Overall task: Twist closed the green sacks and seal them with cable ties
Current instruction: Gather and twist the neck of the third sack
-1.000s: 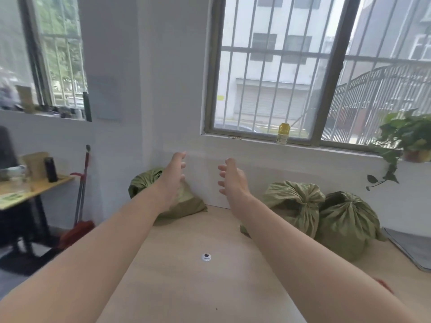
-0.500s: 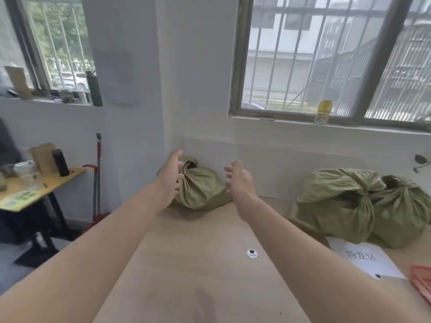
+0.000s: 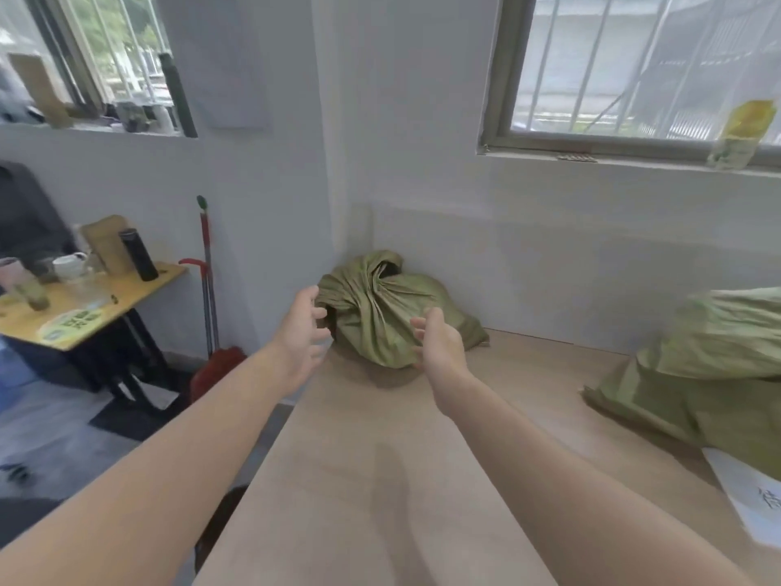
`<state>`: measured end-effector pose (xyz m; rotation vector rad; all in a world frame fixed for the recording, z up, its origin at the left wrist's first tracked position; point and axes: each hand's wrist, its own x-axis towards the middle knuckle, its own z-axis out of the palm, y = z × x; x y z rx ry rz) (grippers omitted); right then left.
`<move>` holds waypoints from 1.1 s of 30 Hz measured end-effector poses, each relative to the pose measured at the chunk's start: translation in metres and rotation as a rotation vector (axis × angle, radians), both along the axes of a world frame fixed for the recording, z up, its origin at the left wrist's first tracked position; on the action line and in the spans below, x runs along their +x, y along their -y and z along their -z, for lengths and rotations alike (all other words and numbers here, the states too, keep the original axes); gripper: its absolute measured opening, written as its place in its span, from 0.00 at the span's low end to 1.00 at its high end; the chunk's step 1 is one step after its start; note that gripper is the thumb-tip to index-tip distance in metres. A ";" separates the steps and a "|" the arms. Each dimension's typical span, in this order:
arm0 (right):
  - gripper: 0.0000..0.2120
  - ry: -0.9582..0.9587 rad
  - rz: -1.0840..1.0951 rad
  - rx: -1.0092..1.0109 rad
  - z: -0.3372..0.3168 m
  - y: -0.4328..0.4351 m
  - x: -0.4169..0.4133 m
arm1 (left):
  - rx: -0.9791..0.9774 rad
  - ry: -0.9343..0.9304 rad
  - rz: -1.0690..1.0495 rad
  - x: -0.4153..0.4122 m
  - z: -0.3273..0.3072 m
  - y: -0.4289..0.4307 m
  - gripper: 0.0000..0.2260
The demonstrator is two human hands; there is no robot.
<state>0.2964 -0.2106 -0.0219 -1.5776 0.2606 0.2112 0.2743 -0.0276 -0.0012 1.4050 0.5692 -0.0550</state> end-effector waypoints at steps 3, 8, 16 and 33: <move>0.19 -0.034 0.003 -0.010 0.013 -0.015 0.030 | -0.025 -0.043 0.016 0.036 0.023 -0.018 0.29; 0.22 -0.054 0.029 -0.042 0.030 -0.049 0.079 | -0.070 -0.100 0.033 0.094 0.057 -0.047 0.31; 0.24 0.003 0.066 -0.079 0.073 -0.100 0.165 | -0.246 -0.107 -0.004 0.177 0.097 -0.077 0.34; 0.37 0.012 -0.078 -0.256 0.173 -0.121 0.296 | -0.499 0.045 -0.059 0.286 0.206 -0.100 0.22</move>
